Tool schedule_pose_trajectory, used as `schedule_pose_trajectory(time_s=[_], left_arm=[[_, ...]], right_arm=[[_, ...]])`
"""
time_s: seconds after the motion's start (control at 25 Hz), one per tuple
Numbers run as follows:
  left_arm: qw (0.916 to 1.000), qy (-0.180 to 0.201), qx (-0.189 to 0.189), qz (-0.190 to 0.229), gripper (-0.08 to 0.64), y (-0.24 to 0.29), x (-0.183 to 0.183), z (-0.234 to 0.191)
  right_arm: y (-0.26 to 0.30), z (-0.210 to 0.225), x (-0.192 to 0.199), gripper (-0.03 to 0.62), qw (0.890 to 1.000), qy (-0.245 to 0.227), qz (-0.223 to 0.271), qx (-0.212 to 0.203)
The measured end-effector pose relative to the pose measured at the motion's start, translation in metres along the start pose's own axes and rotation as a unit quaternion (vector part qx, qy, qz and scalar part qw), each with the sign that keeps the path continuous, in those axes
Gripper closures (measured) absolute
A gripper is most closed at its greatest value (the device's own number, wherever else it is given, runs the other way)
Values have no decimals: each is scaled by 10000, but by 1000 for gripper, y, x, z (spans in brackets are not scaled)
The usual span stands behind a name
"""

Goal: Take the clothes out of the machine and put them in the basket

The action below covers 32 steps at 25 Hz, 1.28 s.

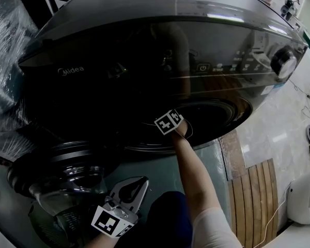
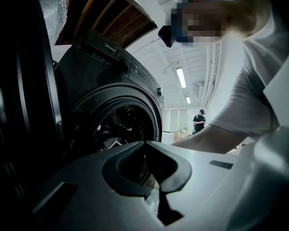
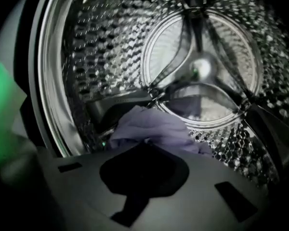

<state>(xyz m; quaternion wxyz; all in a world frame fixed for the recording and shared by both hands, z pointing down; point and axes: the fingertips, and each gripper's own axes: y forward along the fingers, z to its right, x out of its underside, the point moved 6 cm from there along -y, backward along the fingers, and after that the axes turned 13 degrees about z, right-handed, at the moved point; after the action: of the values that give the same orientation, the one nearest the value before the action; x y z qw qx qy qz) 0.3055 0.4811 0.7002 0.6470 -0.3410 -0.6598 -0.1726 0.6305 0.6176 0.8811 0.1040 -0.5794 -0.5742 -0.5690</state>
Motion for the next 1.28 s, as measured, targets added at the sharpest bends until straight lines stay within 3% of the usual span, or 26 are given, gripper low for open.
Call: schedule_pose_trajectory(time_s=[0.44,1.0,1.28], left_arm=[[9998,-82,149,100,537,-1,-5,2],[9992,-199,296,177,537,-8,-15,4],[9991,-177,327,187,537,-13,-23,3]], right_arm=[[-36,14,-10,580,9874,1185,962,416],[-131,18,-39,580,9564,1590,2294,863],[-185,3,-55,580,9363,1873,2849,847]])
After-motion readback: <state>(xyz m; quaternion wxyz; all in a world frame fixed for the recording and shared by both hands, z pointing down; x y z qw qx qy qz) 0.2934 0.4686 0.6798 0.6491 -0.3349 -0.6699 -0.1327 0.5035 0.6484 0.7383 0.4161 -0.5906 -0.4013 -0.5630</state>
